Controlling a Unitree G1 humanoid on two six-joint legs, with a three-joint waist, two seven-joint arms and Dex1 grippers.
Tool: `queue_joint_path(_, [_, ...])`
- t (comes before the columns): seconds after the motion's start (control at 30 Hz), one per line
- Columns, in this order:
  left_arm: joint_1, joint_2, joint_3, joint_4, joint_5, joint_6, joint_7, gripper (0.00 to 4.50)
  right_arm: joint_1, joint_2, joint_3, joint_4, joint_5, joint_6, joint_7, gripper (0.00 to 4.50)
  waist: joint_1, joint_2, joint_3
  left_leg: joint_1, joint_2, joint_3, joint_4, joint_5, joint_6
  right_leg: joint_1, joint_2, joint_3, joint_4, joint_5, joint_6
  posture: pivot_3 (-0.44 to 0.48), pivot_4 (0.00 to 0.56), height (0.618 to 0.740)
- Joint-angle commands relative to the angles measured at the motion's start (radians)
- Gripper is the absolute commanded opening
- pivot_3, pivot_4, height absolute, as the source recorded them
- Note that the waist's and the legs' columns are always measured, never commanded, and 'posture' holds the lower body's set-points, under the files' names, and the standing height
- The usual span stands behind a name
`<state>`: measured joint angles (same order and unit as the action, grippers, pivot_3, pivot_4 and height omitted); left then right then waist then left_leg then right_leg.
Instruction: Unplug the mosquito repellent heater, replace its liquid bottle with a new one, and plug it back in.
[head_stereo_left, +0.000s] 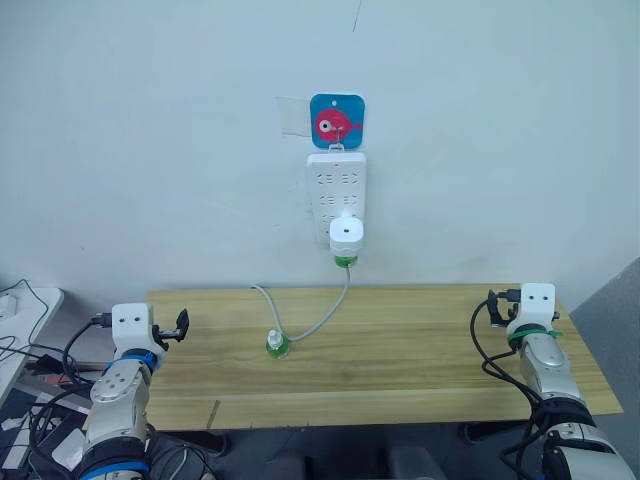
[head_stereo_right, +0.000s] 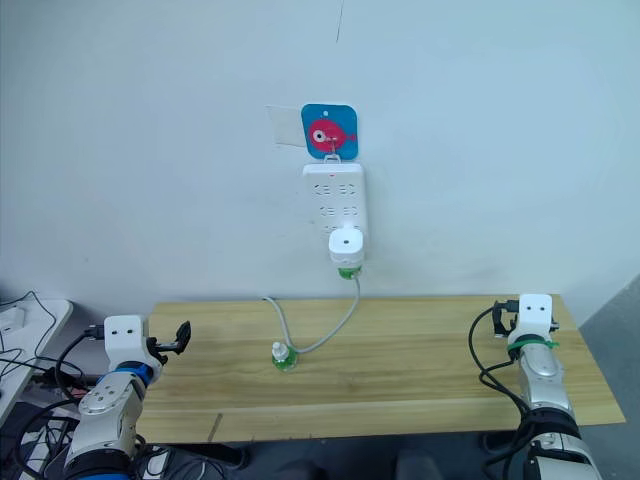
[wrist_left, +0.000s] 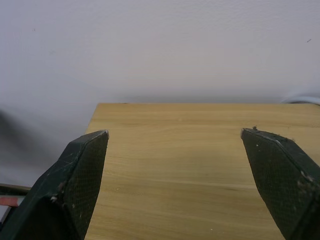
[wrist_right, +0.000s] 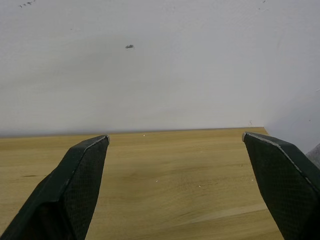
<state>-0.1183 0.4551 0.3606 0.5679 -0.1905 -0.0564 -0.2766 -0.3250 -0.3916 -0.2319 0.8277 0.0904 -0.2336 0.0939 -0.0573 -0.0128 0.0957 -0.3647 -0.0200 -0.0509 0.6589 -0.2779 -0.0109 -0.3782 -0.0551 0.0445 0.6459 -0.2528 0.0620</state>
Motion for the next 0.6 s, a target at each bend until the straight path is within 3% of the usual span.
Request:
queue_joint_path(0.03, [-0.015, 0.026, 0.012, 0.001, 0.015, 0.031, 0.033, 4.46, -0.018, -0.01, -0.005, -0.026, -0.004, -0.022, 0.003, 4.5, 0.0, 0.0, 0.0, 0.0, 0.0, 0.0, 0.0, 0.0, 0.0, 0.0, 0.0, 0.0, 0.0, 0.0, 0.0, -0.031, 0.065, 0.74])
queue_joint_path(0.23, [-0.003, 0.014, 0.031, -0.002, -0.016, 0.012, 0.039, 4.46, -0.01, -0.003, -0.01, -0.037, 0.007, -0.015, 0.006, 4.5, 0.0, 0.0, 0.0, 0.0, 0.0, 0.0, 0.0, 0.0, 0.0, 0.0, 0.0, 0.0, 0.0, 0.0, 0.0, -0.03, 0.074, 0.74])
queue_joint_path(0.6, [0.033, 0.012, 0.061, -0.094, -0.149, 0.064, -0.111, 4.46, 0.022, 0.003, 0.013, -0.121, 0.015, 0.016, 0.087, 4.5, -0.001, 0.0, 0.001, 0.0, 0.001, 0.0, 0.0, 0.0, 0.0, 0.0, 0.0, 0.0, 0.0, 0.0, 0.0, -0.049, 0.083, 0.74])
